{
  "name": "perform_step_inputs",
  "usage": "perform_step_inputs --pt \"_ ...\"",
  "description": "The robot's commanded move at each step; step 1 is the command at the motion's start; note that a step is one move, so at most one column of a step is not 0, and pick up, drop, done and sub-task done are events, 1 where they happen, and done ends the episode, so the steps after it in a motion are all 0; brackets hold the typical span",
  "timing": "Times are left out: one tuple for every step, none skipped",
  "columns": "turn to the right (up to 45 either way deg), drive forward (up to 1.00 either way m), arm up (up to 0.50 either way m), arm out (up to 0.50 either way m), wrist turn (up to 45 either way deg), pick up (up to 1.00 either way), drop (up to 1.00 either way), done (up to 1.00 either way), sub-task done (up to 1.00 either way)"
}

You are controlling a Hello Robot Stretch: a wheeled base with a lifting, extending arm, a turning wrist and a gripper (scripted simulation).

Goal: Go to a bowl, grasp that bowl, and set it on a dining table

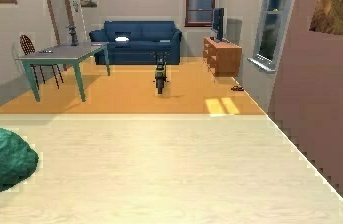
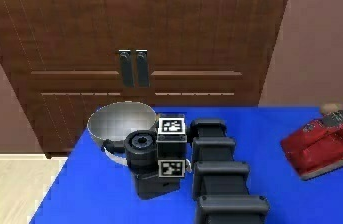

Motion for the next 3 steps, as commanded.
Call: perform_step_inputs --pt "45.0 0.0 0.0 0.0 0.0 0.0 0.0 0.0 0.0" --pt "-45.0 0.0 0.0 0.0 0.0 0.0 0.0 0.0 0.0" --pt "-45.0 0.0 0.0 0.0 0.0 0.0 0.0 0.0 0.0"
